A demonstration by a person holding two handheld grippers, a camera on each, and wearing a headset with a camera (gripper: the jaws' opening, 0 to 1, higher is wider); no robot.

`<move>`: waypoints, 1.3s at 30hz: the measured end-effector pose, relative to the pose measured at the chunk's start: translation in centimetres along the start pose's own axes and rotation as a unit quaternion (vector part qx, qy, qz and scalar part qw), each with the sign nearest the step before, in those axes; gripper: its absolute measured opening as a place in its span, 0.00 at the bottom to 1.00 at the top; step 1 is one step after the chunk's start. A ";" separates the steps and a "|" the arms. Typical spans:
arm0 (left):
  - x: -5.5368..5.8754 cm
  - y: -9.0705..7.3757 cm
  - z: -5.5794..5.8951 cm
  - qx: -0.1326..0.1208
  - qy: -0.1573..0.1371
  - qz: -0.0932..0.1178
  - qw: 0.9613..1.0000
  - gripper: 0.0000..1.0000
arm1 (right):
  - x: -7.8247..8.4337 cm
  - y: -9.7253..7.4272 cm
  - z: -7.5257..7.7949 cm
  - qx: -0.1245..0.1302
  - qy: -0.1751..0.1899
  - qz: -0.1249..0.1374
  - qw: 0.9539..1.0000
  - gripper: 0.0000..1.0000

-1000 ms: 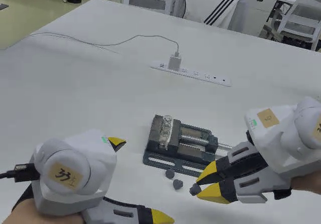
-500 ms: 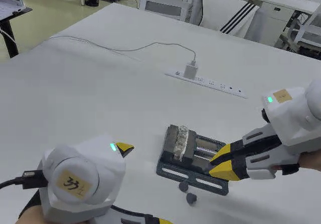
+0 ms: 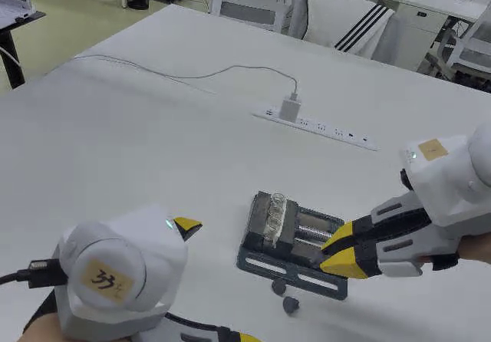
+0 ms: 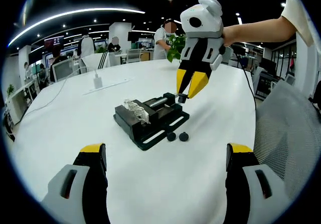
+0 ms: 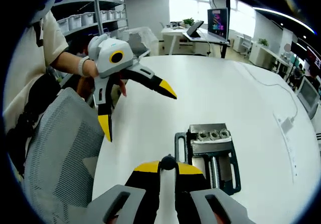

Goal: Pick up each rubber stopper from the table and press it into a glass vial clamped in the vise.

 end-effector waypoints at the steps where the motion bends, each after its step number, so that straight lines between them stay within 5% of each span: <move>1: 0.0 0.0 0.0 0.000 0.000 0.000 1.000 0.99 | -0.1 -0.1 0.0 0.001 0.000 0.001 1.000 0.05; 25: -0.3 -0.4 0.8 0.012 0.008 -0.003 1.000 0.99 | -1.0 -0.6 -0.4 0.002 -0.008 0.014 1.000 0.05; 39: -0.5 -0.6 0.3 0.007 0.012 -0.006 1.000 0.99 | -1.2 -1.4 0.0 0.008 -0.007 0.030 1.000 0.05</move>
Point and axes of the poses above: the centre of the closed fingertips' face, and the gripper's own axes: y roughly forward along the fingers, z roughly to its right, x roughly out of its underside, the point moved 1 cm from there along -y, roughly backward along the fingers, and after that the axes turned 14 degrees about -x, right-handed, at the moved point
